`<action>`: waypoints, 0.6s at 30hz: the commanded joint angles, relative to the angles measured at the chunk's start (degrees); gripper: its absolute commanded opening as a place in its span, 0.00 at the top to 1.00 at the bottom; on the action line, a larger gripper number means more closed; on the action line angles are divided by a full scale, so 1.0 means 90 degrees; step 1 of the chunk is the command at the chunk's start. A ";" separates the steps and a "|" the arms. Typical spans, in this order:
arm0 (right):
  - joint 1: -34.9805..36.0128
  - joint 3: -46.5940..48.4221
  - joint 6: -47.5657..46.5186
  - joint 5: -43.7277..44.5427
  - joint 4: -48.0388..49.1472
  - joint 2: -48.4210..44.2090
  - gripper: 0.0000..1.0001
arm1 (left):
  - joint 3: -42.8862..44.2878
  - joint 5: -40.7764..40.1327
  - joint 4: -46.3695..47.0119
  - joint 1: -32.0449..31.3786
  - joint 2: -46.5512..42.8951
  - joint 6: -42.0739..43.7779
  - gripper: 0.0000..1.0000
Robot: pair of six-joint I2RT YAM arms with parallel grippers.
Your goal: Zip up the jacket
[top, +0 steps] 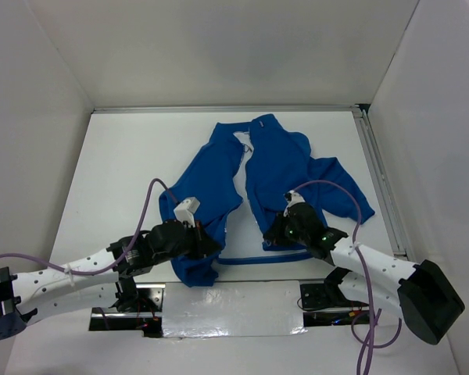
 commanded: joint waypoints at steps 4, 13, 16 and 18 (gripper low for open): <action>0.0050 0.0375 -0.0174 0.0215 -0.0091 0.0321 1.00 | 0.0067 -0.0147 0.0021 -0.0030 0.0028 -0.0130 1.00; 0.0040 0.0375 -0.0193 -0.0800 0.0710 0.0185 0.98 | 0.0261 -0.0206 0.0295 -0.0039 0.0106 0.0125 1.00; 0.0050 0.0531 -0.0300 -0.0684 0.0526 0.0544 0.95 | 0.0311 -0.0255 0.0128 -0.0039 0.0155 0.0076 1.00; 0.0079 0.0619 -0.0330 -0.0480 0.0370 0.0915 0.95 | 0.0272 -0.0265 0.0089 -0.0039 0.0165 0.0017 1.00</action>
